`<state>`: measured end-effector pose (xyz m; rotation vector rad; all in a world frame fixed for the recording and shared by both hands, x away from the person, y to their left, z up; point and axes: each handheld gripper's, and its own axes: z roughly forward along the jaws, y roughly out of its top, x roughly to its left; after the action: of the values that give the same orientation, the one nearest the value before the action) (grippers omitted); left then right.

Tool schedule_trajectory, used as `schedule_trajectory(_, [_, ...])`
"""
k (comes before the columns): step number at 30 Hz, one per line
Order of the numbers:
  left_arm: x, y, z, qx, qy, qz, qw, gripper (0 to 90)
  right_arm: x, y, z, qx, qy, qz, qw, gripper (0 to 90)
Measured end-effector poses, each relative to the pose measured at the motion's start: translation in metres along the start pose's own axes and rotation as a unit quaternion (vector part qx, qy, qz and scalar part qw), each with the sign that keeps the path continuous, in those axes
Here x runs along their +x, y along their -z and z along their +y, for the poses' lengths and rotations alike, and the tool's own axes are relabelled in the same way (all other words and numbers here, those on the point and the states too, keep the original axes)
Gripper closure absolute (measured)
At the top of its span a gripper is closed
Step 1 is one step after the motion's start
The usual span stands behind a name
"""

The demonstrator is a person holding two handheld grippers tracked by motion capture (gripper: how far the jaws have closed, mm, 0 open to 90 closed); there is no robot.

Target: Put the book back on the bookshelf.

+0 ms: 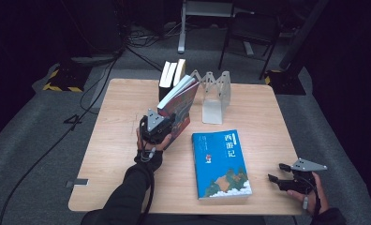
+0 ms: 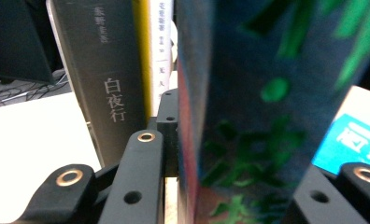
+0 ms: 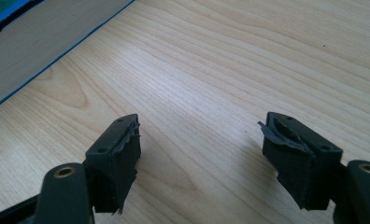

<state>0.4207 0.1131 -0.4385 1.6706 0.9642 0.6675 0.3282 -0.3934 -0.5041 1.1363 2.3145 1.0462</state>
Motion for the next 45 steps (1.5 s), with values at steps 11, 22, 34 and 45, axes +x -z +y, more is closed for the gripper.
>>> schedule_trajectory(11, [0.003,0.006,-0.033,0.032,0.020,-0.002,0.9993,70.6,0.000,0.000,0.000,0.000,0.001,-0.001,1.0000,27.0])
schedule_trajectory(22, [-0.010,-0.014,-0.040,0.040,0.034,0.019,0.9984,73.0,0.000,-0.001,0.000,0.000,0.004,-0.001,1.0000,26.4])
schedule_trajectory(34, [-0.032,-0.069,-0.022,0.042,0.036,0.054,0.9970,73.4,0.000,-0.001,0.000,0.000,0.004,0.000,1.0000,26.4])
schedule_trajectory(45, [-0.038,-0.100,-0.012,0.041,0.039,0.067,0.9962,73.4,0.000,-0.001,0.000,-0.001,0.003,0.001,1.0000,26.2])
